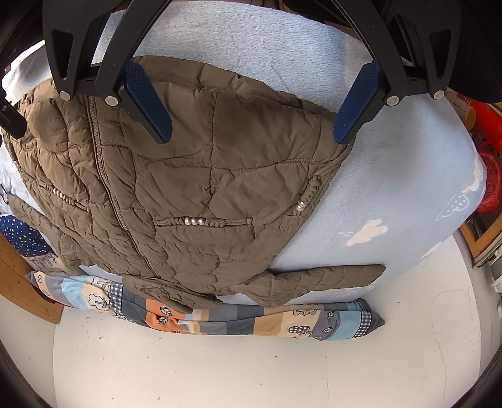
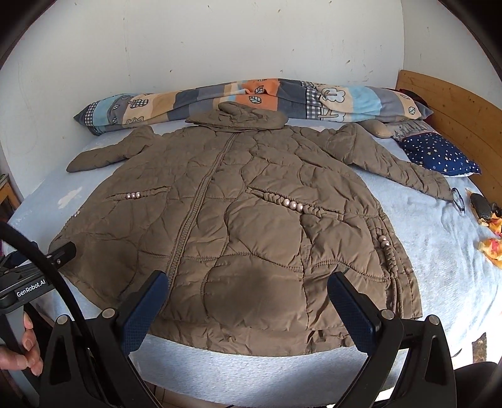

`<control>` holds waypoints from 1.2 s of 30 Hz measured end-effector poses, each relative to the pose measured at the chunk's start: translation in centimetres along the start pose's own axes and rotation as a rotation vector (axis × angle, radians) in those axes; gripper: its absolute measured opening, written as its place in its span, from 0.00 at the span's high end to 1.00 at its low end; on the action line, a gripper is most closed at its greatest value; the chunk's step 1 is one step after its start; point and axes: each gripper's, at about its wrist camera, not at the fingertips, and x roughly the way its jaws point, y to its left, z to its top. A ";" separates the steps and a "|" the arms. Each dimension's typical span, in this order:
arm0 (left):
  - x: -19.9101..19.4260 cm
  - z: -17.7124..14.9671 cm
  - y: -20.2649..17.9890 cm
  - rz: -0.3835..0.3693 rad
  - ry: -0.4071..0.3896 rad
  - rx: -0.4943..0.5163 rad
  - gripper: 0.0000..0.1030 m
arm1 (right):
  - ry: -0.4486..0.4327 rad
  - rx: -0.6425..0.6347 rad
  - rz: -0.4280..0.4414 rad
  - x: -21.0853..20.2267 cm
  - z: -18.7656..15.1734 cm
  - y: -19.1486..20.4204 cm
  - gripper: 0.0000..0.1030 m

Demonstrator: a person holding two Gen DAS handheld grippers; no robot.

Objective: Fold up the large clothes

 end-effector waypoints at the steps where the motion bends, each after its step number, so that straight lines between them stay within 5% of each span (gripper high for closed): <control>1: 0.0 0.0 0.0 0.001 0.001 0.001 0.01 | 0.001 -0.001 -0.001 0.0 0.0 0.0 0.00; 28: -0.9 0.2 -0.6 0.000 -0.037 0.036 0.01 | 0.035 0.012 -0.058 0.3 0.1 -0.7 0.00; 36: -3.7 5.1 -0.7 -0.044 -0.154 0.044 0.01 | -0.014 0.117 -0.076 -1.4 2.3 -4.6 0.00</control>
